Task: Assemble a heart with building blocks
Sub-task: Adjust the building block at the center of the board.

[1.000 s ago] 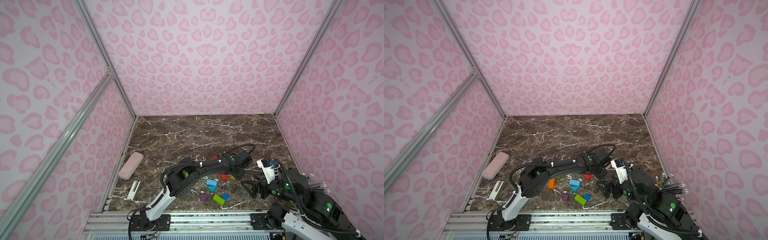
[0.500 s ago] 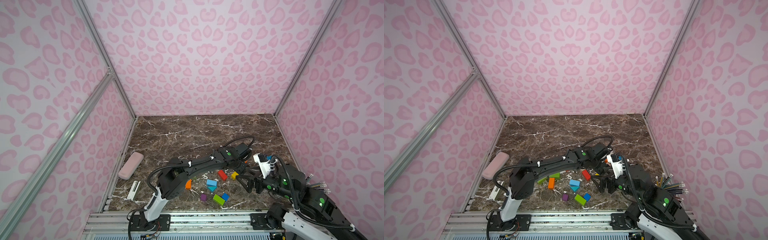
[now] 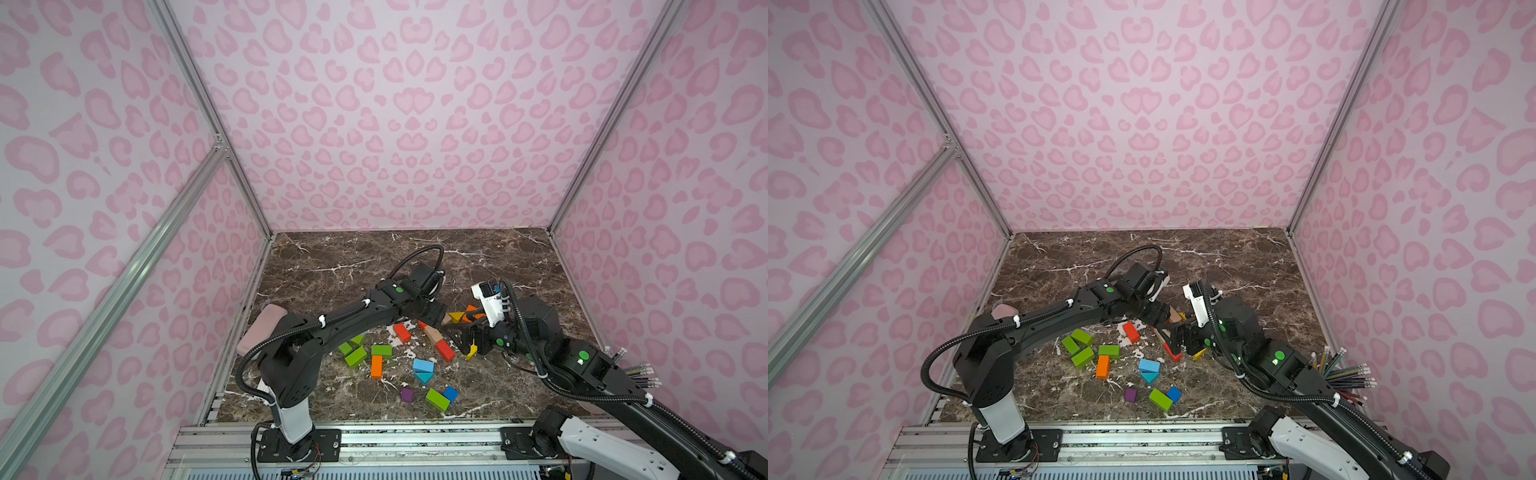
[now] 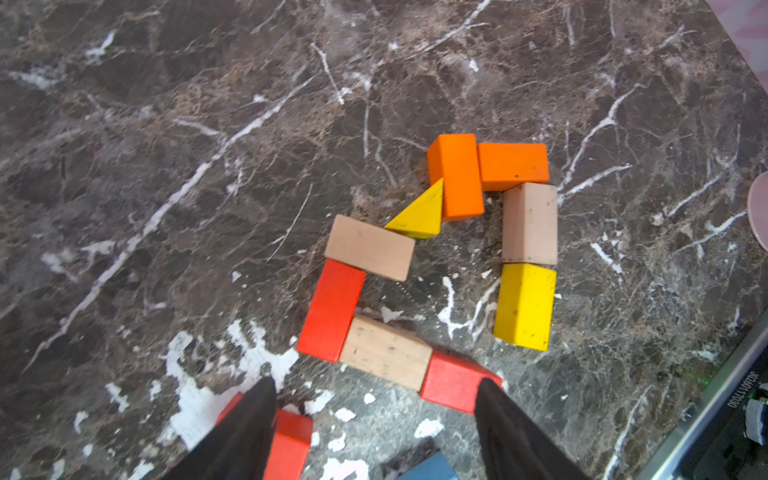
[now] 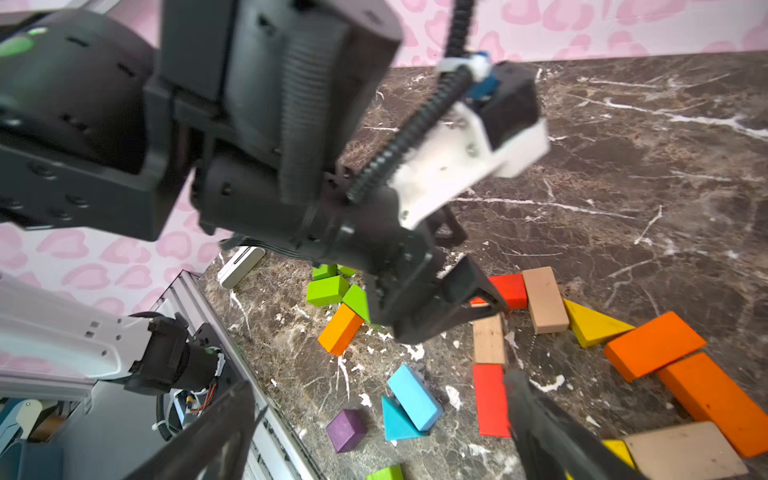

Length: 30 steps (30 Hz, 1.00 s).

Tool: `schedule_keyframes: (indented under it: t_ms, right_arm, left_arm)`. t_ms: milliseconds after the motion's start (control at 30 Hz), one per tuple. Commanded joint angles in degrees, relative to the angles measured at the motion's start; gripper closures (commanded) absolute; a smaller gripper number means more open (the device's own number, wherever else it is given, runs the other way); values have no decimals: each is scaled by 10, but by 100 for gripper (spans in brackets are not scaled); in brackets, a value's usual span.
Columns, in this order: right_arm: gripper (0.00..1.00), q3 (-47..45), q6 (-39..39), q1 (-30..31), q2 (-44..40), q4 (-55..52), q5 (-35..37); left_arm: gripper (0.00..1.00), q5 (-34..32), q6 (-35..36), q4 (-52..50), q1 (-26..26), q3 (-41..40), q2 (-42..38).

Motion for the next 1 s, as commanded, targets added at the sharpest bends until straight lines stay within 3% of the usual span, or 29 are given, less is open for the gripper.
schedule_keyframes:
  t_ms: [0, 300, 533, 967]
  right_arm:
    - [3, -2, -14, -37, 14, 52, -30]
    - [5, -16, -7, -185, 76, 4, -12]
    - [3, -11, -22, -197, 150, -30, 79]
    - [0, 21, -73, -187, 308, -43, 161]
  left_arm:
    - [22, 17, -1, 53, 25, -22, -24]
    - [22, 37, 22, 72, 66, -46, -57]
    - [22, 40, 44, 69, 73, -46, -71]
    - [20, 27, 86, 32, 81, -32, -114]
